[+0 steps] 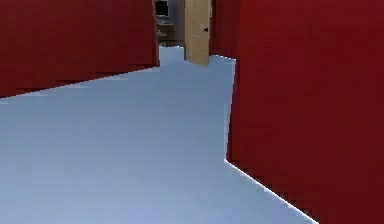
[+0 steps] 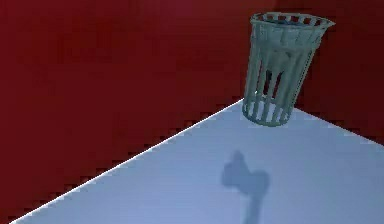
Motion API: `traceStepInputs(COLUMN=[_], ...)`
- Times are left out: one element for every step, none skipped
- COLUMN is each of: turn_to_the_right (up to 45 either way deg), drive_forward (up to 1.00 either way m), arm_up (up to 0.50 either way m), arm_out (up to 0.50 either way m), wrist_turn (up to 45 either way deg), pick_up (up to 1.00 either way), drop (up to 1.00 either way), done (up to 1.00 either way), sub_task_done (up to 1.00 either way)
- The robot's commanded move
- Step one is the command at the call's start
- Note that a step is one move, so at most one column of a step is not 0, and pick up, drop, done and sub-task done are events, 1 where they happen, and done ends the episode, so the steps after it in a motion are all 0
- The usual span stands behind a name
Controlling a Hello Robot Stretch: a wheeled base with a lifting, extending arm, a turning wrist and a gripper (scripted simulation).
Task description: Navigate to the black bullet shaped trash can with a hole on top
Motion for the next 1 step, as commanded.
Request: traceStepInputs(turn_to_the_right=[0.0], drive_forward=[1.00], arm_up=[0.00], arm_out=[0.00], wrist_turn=[0.0], pick_up=[0.00], drop=[0.00], done=[0.00], sub_task_done=[0.00])
